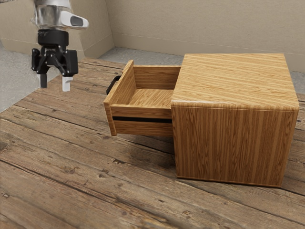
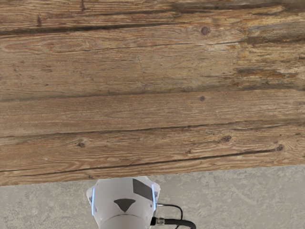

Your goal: Push the drawer handle with one arm to close the drawer

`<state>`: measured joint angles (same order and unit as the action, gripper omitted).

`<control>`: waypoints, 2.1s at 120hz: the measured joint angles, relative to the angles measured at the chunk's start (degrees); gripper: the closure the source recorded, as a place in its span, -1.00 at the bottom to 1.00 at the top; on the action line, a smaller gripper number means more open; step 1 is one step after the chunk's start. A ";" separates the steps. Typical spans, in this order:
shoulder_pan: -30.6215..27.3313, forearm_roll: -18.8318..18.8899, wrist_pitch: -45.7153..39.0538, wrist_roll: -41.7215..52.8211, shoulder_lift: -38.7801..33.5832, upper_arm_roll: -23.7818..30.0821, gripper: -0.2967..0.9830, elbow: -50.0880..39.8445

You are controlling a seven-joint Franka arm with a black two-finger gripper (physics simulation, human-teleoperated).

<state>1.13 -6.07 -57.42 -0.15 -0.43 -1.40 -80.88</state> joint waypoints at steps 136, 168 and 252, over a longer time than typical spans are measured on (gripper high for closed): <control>-2.21 7.27 -43.79 34.92 11.10 -16.50 -0.51 -7.69; -2.01 7.00 -49.87 50.74 7.30 -12.71 -0.39 -13.68; -2.00 2.74 -56.85 77.12 9.18 -4.50 0.36 -14.24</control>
<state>-0.87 -3.33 -114.27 76.97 8.75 -5.90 -95.12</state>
